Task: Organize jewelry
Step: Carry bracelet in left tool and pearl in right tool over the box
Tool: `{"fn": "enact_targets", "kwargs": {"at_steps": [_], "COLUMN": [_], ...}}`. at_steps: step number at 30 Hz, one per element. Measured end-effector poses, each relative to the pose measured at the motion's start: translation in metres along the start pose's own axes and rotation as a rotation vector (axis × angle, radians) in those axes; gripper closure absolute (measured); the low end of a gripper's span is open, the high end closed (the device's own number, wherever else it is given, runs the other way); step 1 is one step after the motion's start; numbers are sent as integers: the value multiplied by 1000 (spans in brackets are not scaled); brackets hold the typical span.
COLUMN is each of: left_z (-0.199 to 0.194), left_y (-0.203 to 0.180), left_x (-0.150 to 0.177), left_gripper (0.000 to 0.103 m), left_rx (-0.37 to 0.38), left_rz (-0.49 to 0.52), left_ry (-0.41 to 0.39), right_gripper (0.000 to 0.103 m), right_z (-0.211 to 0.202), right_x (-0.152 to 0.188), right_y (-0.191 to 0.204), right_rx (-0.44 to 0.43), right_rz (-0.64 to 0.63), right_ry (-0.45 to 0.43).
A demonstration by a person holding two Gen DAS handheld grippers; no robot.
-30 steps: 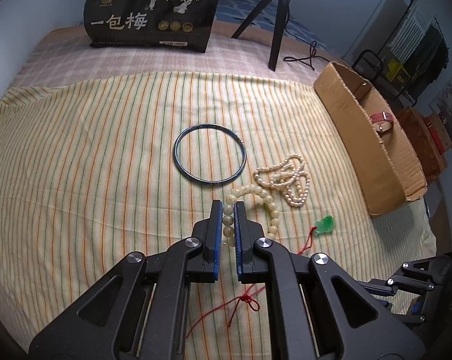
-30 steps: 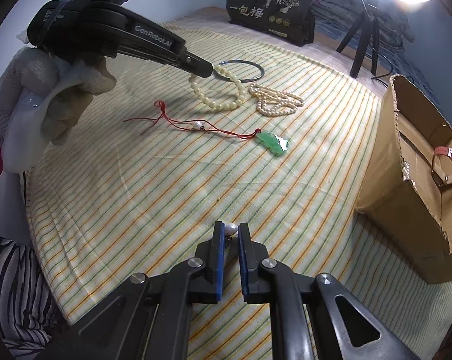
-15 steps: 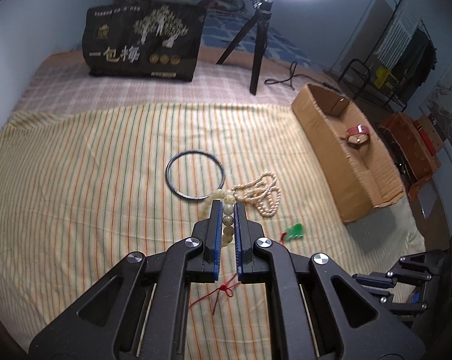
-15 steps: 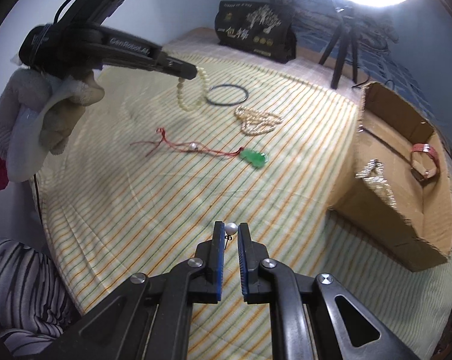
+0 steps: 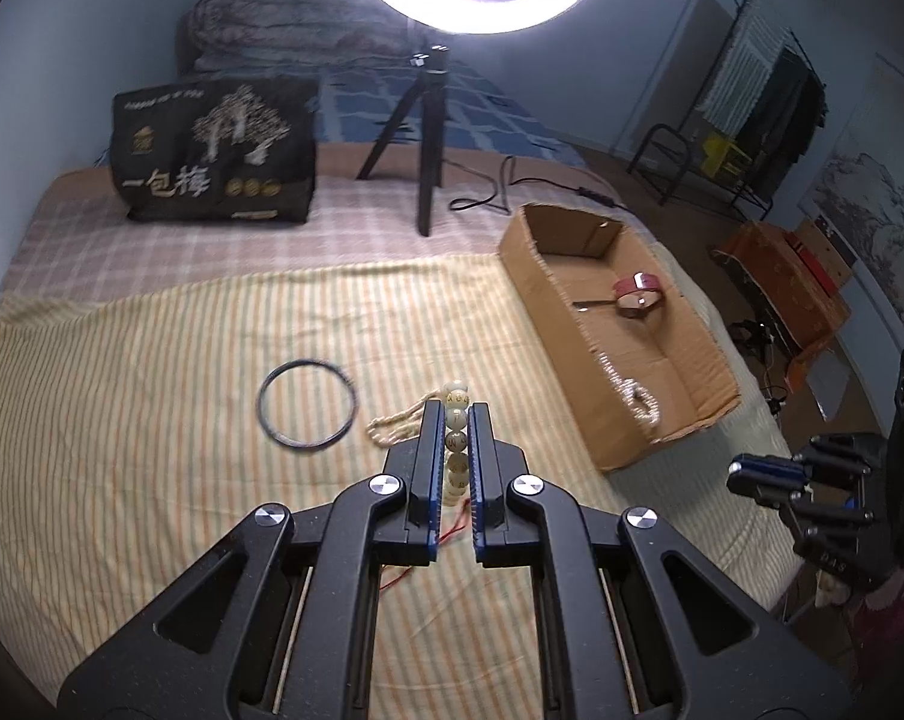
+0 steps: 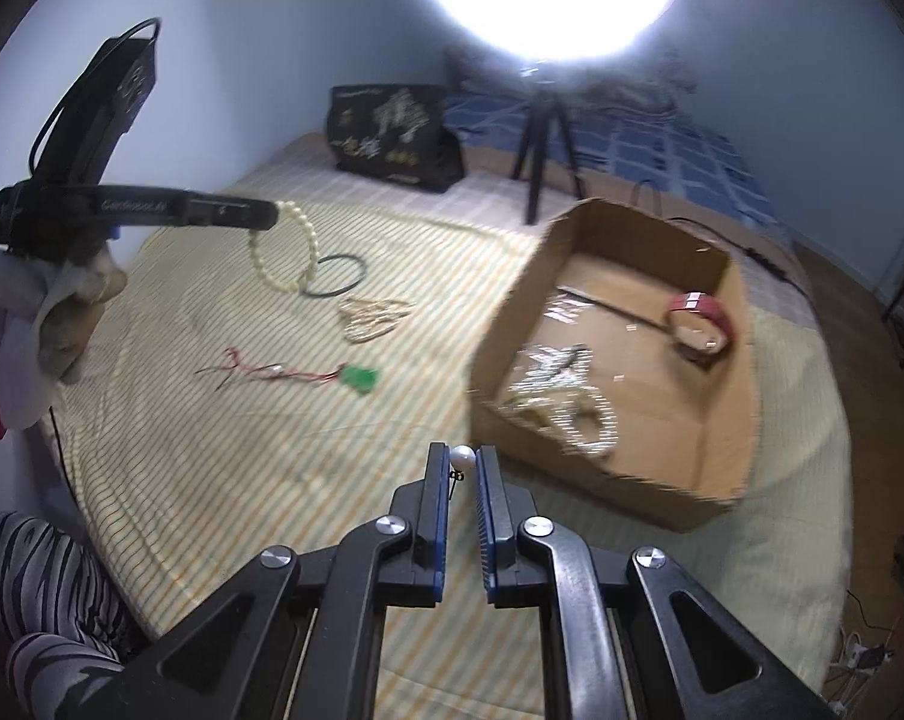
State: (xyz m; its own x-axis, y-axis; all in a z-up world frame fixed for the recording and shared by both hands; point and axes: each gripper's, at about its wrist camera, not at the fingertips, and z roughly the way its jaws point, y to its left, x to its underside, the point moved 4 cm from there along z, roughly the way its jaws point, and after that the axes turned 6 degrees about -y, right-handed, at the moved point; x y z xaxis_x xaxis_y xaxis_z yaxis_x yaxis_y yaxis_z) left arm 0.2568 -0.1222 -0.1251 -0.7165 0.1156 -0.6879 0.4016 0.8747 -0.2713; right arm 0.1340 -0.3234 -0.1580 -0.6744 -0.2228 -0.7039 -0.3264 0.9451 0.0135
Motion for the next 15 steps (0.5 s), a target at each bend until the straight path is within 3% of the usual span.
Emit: {"fn": "enact_targets", "kwargs": {"at_steps": [15], "left_z": [36], "left_y": [-78], "left_x": [-62], "left_gripper": [98], "left_rx": [89], "left_rz": [65], "left_ry": [-42], "right_gripper": [97], "right_z": [-6], "right_x": [-17], "right_y": [-61], "right_rx": [69], "right_rz": [48], "right_ry": [-38]}}
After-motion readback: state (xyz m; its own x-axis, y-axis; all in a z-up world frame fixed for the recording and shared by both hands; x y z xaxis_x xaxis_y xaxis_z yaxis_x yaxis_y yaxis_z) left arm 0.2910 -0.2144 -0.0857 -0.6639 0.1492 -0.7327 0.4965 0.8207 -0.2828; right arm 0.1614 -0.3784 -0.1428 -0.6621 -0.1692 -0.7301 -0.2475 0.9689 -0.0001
